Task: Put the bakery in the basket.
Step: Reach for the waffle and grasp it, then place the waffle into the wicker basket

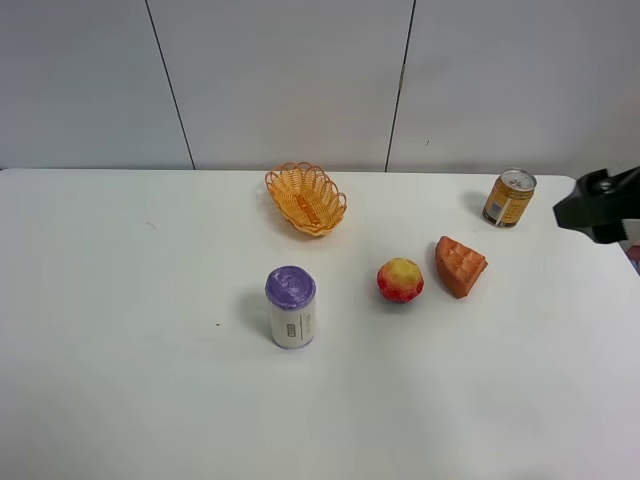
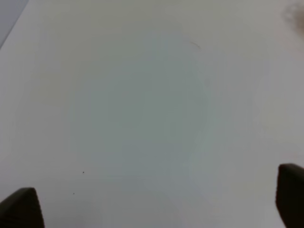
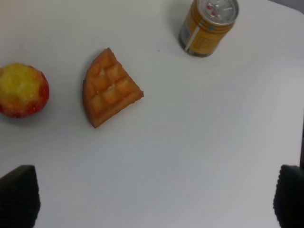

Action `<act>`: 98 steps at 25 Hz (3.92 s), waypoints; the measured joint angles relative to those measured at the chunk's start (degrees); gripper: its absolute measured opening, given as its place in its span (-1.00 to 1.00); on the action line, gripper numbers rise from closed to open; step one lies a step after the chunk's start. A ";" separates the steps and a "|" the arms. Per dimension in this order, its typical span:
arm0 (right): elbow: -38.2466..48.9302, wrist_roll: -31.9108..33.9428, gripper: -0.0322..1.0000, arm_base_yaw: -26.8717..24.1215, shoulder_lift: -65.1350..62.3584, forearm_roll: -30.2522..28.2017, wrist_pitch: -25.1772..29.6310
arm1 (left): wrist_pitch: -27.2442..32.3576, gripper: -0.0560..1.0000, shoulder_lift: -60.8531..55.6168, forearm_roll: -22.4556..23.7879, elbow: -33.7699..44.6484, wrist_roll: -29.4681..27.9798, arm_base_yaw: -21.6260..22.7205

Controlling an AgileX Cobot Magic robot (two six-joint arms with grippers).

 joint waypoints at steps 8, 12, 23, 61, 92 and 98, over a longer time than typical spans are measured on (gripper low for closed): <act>-0.64 -10.65 0.98 -9.81 22.32 12.57 -13.46 | 0.00 0.99 0.00 0.00 0.00 0.00 0.00; -1.95 -15.21 0.98 -10.99 31.14 16.12 -18.89 | 0.00 0.99 0.00 0.00 0.00 0.00 0.00; -18.87 -20.62 0.98 -6.88 51.56 25.72 -15.29 | 0.00 0.99 0.00 0.00 0.00 0.00 0.00; -20.80 -13.04 0.42 -3.40 59.49 11.82 -6.08 | 0.00 0.99 0.00 0.00 0.00 0.00 0.00; -66.13 -9.45 0.41 15.48 78.80 24.65 -2.97 | 0.00 0.99 0.00 0.00 0.00 0.00 0.00; -66.59 -9.40 0.44 15.53 79.53 22.75 -3.37 | 0.00 0.99 0.00 0.00 0.05 0.00 0.00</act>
